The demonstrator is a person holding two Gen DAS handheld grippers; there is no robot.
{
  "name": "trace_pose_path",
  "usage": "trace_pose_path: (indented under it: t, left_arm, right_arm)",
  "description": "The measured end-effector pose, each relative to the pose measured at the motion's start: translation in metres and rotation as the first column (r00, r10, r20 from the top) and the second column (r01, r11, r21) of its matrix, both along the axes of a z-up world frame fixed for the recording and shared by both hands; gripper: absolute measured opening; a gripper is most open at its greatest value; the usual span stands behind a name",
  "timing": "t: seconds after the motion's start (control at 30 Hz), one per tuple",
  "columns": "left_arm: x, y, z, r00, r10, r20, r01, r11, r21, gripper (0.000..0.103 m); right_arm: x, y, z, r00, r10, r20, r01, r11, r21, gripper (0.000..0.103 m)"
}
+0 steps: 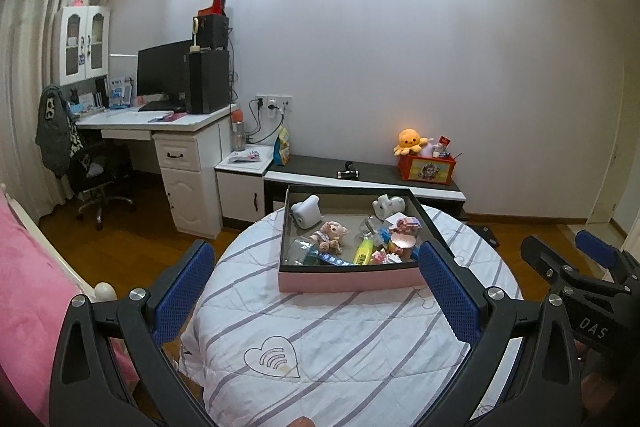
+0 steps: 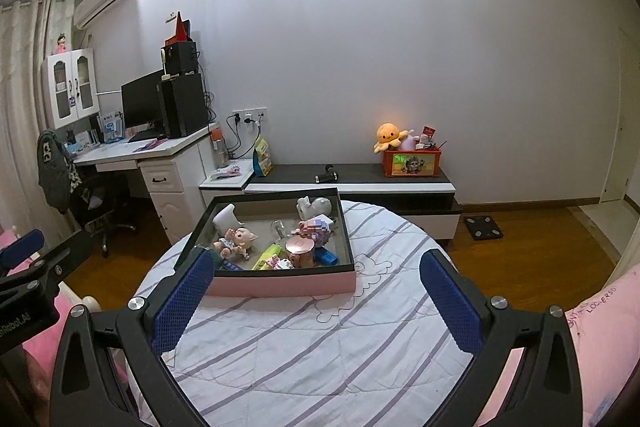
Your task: Organize rigid objects
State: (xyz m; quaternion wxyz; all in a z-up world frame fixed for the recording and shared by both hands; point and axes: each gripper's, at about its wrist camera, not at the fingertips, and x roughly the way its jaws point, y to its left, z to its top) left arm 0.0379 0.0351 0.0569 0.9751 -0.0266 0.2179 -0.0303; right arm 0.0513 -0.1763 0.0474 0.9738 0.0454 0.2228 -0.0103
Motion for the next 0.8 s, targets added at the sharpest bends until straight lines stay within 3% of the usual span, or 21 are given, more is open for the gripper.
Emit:
trace_pose_path:
  t: [0.5,0.8]
  left_arm:
    - [-0.0074,0.0053,0.0047,0.999,-0.028,0.018,0.028,0.999,-0.033,0.103]
    - [-0.0061,-0.0021,0.0054,1.0,-0.004,0.03,0.003,1.0,0.028,0.103]
  right_arm:
    - [-0.0039,0.0018,0.0013,1.0,-0.002,0.003,0.002,1.0,-0.006,0.103]
    - [-0.0034,0.0021,0.0022,1.0,-0.004,-0.001,0.004,1.0,-0.01,0.103]
